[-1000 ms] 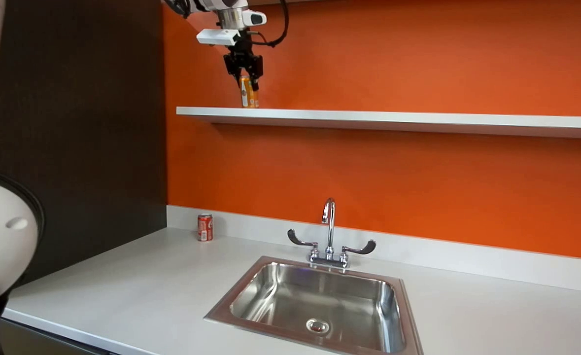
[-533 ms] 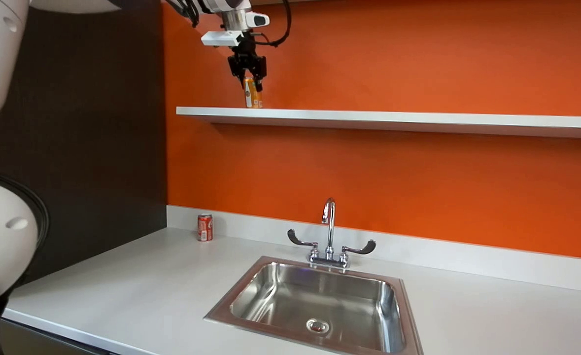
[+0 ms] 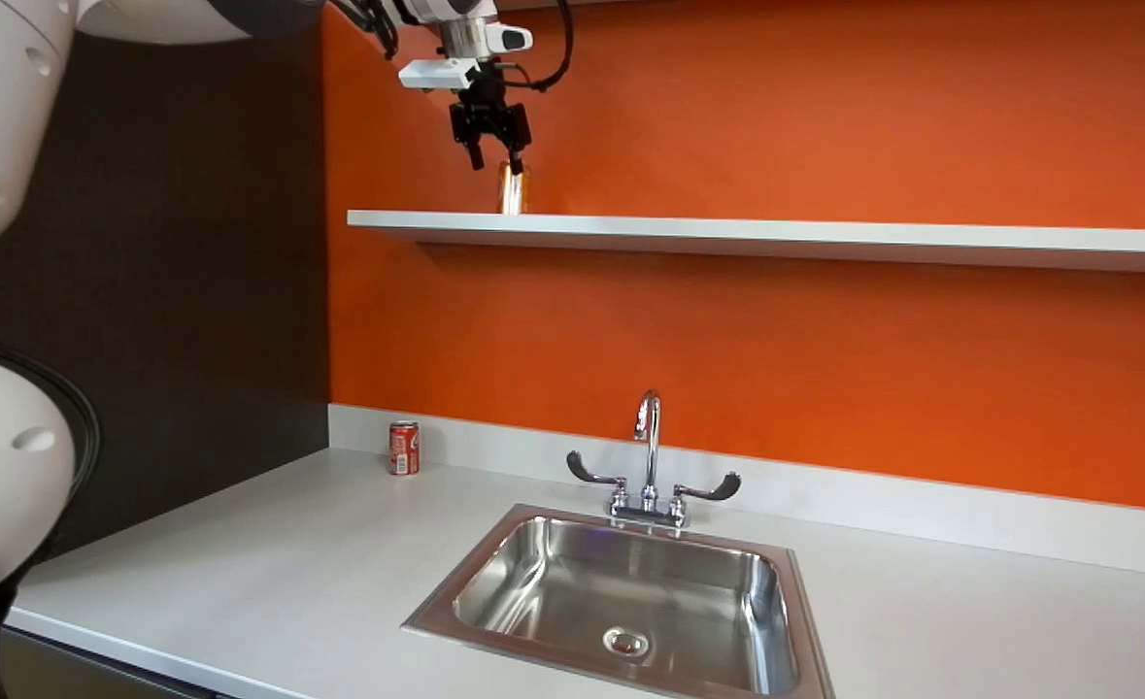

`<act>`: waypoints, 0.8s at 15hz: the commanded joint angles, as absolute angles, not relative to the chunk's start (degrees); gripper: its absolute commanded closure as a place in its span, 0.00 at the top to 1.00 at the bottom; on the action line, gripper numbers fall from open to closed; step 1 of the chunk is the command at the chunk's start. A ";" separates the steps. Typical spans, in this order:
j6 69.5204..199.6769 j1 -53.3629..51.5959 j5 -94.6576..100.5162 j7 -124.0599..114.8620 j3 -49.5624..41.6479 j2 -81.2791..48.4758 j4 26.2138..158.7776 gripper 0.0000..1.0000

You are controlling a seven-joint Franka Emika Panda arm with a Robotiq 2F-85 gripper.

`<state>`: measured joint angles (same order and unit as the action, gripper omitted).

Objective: Put the orange can on the bottom shelf.

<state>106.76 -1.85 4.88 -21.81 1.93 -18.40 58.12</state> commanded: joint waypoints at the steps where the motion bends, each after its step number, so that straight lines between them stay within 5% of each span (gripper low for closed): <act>1: 104.29 -1.97 5.12 -22.36 1.83 -16.13 59.51 1.00; 12: 103.89 -1.13 3.96 -14.90 1.79 4.13 84.57 1.00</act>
